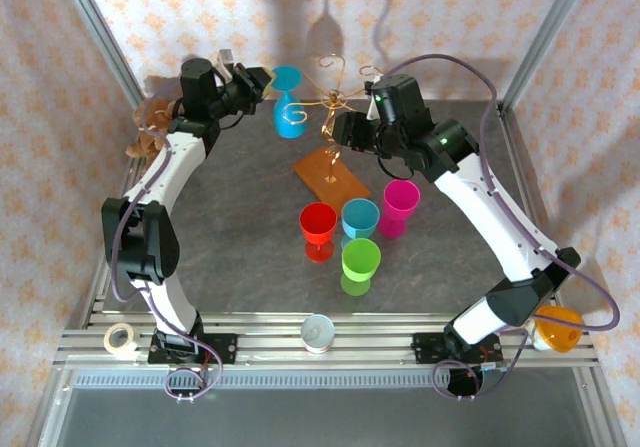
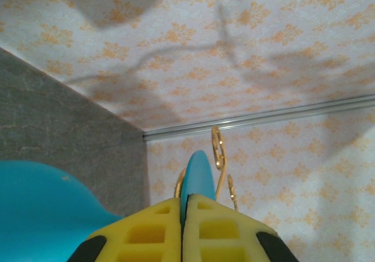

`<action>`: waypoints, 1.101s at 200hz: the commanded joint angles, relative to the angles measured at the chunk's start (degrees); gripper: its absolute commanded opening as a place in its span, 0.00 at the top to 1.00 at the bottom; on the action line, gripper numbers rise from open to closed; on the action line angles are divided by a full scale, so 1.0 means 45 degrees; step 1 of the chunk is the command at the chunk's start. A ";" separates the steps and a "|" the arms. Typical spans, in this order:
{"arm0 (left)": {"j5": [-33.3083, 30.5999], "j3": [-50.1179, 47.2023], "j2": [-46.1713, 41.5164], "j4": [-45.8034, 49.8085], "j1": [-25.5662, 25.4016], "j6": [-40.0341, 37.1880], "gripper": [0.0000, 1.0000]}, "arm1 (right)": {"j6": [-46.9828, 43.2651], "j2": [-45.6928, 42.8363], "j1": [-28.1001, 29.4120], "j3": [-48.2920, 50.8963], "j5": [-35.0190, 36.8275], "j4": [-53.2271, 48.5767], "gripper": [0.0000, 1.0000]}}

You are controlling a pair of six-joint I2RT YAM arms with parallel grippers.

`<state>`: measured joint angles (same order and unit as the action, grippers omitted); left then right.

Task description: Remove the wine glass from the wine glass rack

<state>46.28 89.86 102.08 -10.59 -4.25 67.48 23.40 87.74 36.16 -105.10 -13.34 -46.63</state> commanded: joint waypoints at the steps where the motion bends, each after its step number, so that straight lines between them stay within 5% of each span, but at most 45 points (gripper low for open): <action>1: 0.0281 -0.0096 -0.0580 -0.0730 -0.0051 0.0177 0.97 | 0.0140 -0.0109 -0.0082 0.0095 -0.0052 0.0370 0.55; 220: 0.0515 0.2040 0.0758 0.0070 -0.0168 0.0739 1.00 | 0.0208 0.0091 -0.0077 0.0051 -0.0107 0.0411 0.54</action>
<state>47.09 96.03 103.70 -11.49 -4.54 71.99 24.03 87.81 36.16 -105.10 -14.00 -46.52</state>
